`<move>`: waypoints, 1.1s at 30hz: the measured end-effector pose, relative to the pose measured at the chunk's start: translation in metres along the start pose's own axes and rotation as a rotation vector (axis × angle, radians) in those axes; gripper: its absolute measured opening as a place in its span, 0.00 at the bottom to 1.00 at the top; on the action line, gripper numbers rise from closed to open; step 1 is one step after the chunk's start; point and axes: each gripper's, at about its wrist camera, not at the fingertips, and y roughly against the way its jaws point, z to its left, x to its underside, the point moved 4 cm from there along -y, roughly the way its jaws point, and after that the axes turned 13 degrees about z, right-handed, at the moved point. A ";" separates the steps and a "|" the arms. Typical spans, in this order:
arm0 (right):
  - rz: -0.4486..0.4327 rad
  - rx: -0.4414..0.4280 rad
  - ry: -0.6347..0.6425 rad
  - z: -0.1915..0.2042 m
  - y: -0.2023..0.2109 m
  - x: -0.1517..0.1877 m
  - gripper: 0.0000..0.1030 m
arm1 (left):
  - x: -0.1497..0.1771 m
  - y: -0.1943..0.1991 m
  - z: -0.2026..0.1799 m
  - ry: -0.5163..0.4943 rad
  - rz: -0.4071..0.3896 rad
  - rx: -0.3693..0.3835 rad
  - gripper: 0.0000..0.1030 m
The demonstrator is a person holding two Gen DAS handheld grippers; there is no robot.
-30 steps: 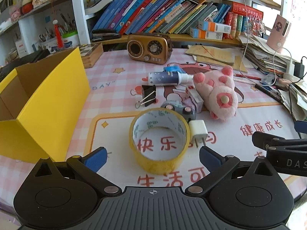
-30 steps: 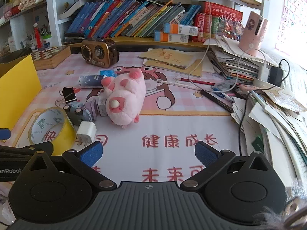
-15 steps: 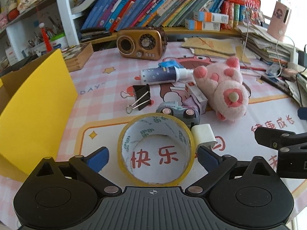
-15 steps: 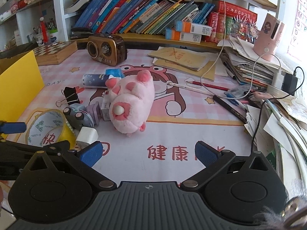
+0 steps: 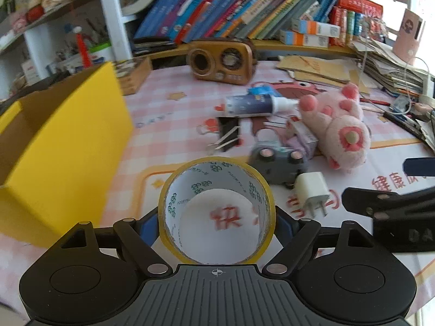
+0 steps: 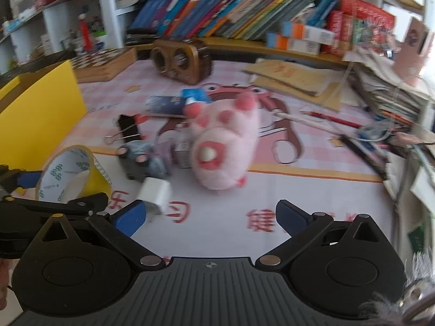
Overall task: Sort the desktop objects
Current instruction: 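Grasp the yellow tape roll with the left tool while the right tool grasps the white charger, then carry the tape roll with the left tool while the right tool carries the charger toward the yellow box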
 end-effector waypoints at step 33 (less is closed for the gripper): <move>0.032 -0.066 0.111 0.040 -0.024 -0.009 0.31 | 0.049 0.049 0.038 0.064 -0.020 -0.043 0.81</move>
